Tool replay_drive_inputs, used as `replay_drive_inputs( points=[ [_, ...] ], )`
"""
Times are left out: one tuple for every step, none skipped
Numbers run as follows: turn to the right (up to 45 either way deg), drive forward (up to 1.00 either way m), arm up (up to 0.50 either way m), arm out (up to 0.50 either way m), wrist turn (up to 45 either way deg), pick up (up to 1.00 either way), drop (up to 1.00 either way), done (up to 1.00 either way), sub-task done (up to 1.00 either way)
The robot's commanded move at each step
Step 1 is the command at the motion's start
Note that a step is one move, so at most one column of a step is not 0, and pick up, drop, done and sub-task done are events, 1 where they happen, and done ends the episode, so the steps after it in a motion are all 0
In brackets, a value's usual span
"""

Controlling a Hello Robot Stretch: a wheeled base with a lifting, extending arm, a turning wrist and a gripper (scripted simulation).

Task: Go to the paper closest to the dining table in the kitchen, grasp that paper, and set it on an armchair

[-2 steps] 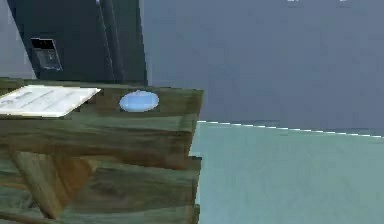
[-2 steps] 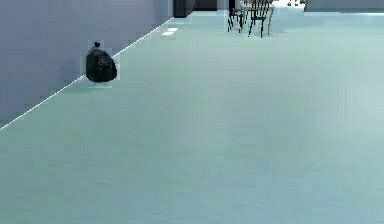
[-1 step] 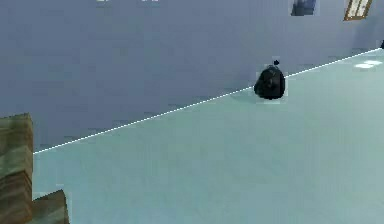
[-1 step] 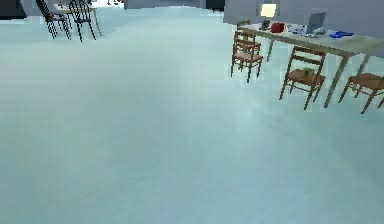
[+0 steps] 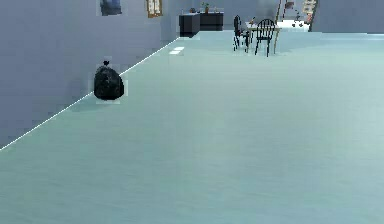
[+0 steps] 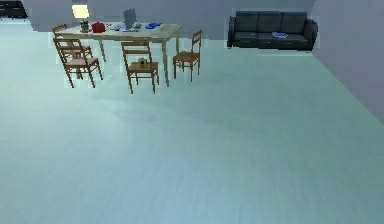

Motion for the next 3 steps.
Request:
replay_drive_inputs(
  points=[
    [3.0,0.00,0.00,0.00,0.0,0.00,0.00,0.00,0.00],
    [0.0,1.00,0.00,0.00,0.0,0.00,0.00,0.00,0.00],
    [0.0,1.00,0.00,0.00,0.0,0.00,0.00,0.00,0.00]
  ],
)
